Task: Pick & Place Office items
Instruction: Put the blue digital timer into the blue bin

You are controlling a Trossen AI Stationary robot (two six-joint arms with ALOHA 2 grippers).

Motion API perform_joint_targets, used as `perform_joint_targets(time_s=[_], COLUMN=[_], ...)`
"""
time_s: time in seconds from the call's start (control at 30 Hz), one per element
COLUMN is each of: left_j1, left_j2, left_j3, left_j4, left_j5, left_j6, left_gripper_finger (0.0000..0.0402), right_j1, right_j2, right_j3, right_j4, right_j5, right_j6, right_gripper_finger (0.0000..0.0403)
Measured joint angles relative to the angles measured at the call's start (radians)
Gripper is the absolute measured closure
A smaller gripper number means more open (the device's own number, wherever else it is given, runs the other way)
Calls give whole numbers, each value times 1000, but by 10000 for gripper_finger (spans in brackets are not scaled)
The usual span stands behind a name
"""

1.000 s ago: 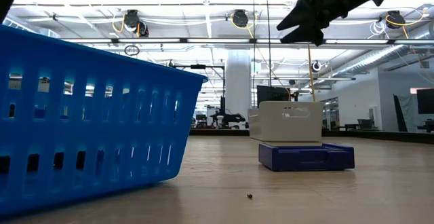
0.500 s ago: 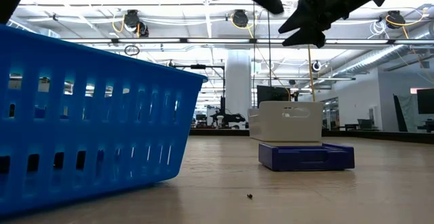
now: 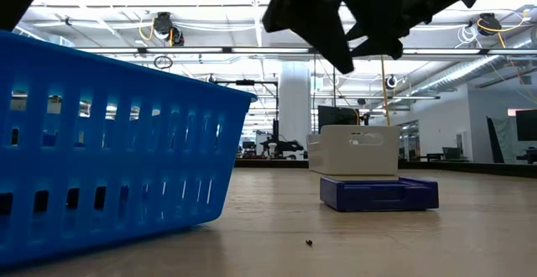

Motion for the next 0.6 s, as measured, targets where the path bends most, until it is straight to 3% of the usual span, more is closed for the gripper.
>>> perform_joint_targets(time_s=[0.37, 0.6], left_j1=[0, -23], left_j2=[93, 111], left_j3=[0, 0], left_j4=[11, 56], left_j5=[3, 38], left_j6=[60, 106], left_gripper_finger=[188, 188], right_j1=[-2, -3], right_j2=[0, -1], right_j3=[0, 0], right_j4=[-9, -78], right_j5=[14, 239], right_j6=[-3, -114], right_gripper_finger=[161, 161])
